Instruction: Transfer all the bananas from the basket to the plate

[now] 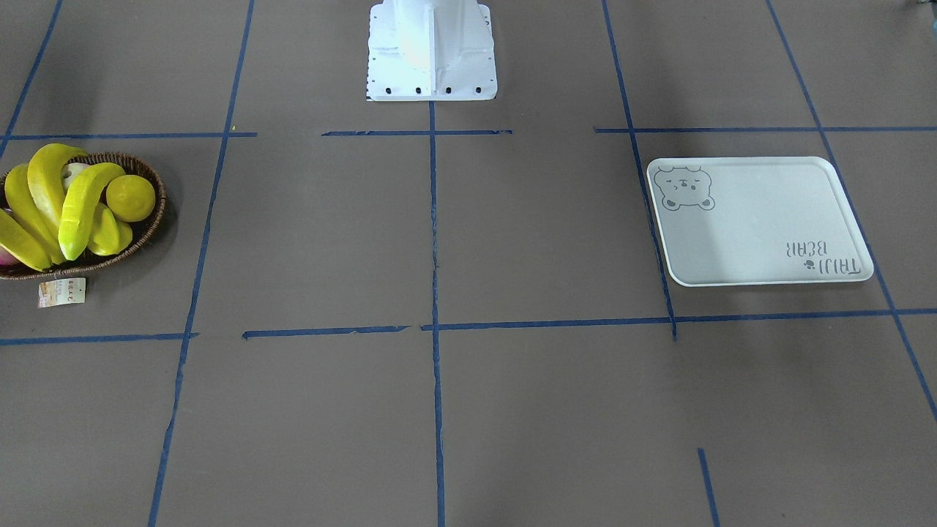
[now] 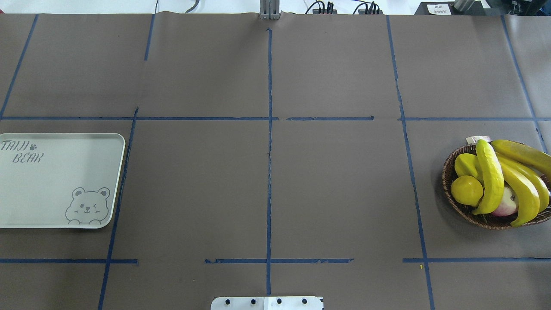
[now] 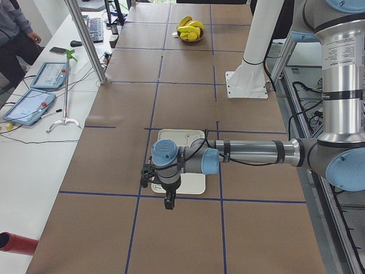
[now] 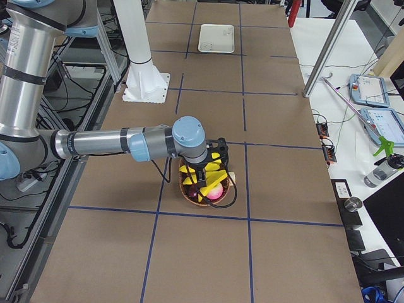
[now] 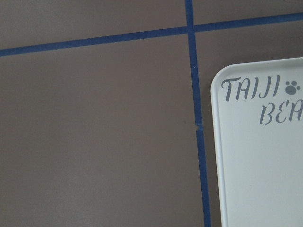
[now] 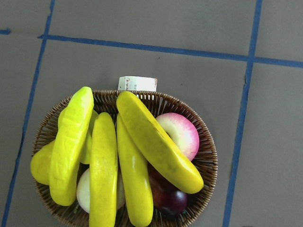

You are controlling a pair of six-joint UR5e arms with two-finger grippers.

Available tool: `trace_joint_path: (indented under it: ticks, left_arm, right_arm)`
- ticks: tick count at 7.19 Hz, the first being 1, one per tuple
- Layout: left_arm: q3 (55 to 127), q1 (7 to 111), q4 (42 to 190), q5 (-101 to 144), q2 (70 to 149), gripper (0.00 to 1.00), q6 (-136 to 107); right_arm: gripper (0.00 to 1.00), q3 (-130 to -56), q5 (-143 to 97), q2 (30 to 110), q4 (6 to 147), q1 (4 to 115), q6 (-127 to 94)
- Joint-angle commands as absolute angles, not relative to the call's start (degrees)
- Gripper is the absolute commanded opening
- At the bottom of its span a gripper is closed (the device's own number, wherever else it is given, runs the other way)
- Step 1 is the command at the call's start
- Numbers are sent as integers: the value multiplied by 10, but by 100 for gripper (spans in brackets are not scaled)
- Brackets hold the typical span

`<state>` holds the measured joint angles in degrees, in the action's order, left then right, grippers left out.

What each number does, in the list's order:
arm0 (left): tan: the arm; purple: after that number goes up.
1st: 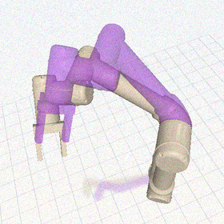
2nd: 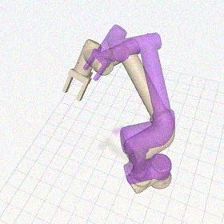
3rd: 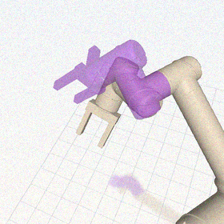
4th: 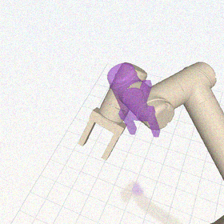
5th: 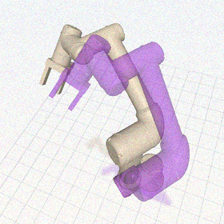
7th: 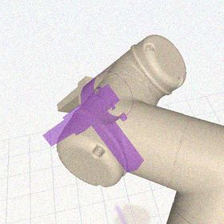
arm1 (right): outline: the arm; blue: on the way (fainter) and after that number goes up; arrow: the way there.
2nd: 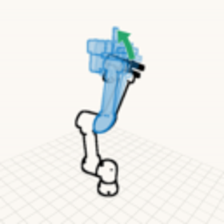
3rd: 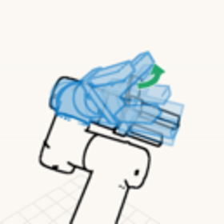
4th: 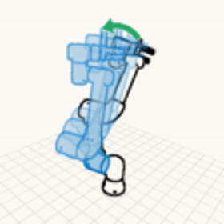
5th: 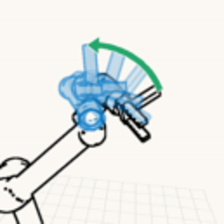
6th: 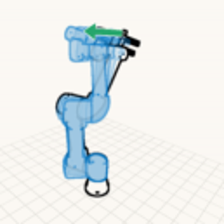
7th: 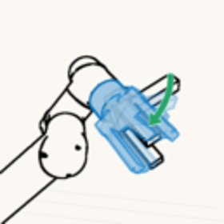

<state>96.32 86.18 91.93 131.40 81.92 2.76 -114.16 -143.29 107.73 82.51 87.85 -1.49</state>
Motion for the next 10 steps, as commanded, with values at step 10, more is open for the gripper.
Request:
trace_joint_path:
  ticks: [10]
  left_arm:
    - [956, 851, 920, 1313, 820, 100, 25]
  right_arm:
    - [99, -1107, -1257, 1062, 790, 698, 263]
